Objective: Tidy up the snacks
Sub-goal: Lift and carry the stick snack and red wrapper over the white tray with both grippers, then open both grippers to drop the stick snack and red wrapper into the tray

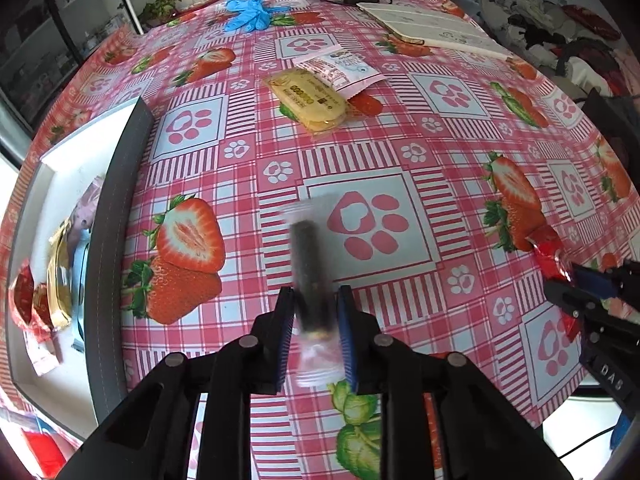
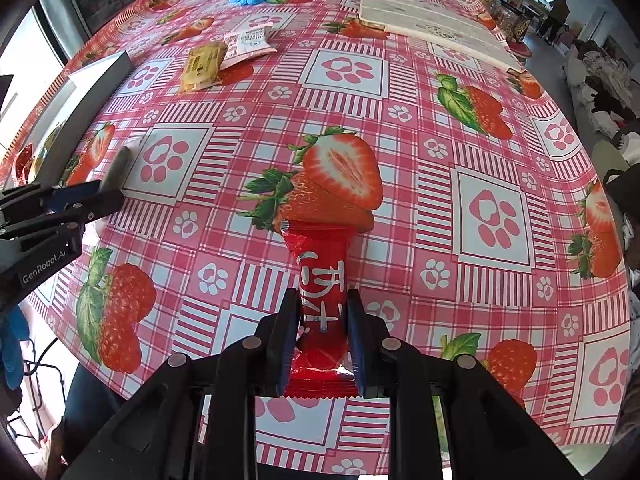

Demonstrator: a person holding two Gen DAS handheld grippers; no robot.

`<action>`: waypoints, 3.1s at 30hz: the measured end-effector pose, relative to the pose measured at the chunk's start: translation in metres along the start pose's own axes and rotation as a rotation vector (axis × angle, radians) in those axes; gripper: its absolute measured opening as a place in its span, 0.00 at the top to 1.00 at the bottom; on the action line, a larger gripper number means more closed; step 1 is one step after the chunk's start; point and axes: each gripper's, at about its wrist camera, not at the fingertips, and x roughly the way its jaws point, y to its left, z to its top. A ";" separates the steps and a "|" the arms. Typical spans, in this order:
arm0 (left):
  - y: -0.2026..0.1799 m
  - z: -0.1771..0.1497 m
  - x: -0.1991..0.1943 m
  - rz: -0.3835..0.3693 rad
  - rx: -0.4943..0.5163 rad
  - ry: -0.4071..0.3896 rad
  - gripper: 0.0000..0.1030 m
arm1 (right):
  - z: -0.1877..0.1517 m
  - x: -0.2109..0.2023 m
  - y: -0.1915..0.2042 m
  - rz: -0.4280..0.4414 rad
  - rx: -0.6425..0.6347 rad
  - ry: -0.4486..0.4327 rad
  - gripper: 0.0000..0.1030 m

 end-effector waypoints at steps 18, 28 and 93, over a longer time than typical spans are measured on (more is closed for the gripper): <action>0.053 -0.004 -0.055 -0.075 -0.112 -0.079 0.80 | -0.004 -0.030 -0.024 0.227 0.172 -0.073 0.79; 0.083 0.000 -0.083 -0.019 -0.099 -0.111 0.78 | 0.002 -0.028 -0.024 0.257 0.179 -0.080 0.78; 0.241 0.000 -0.041 0.156 -0.279 -0.072 0.63 | 0.177 -0.017 0.291 0.423 -0.278 -0.011 0.78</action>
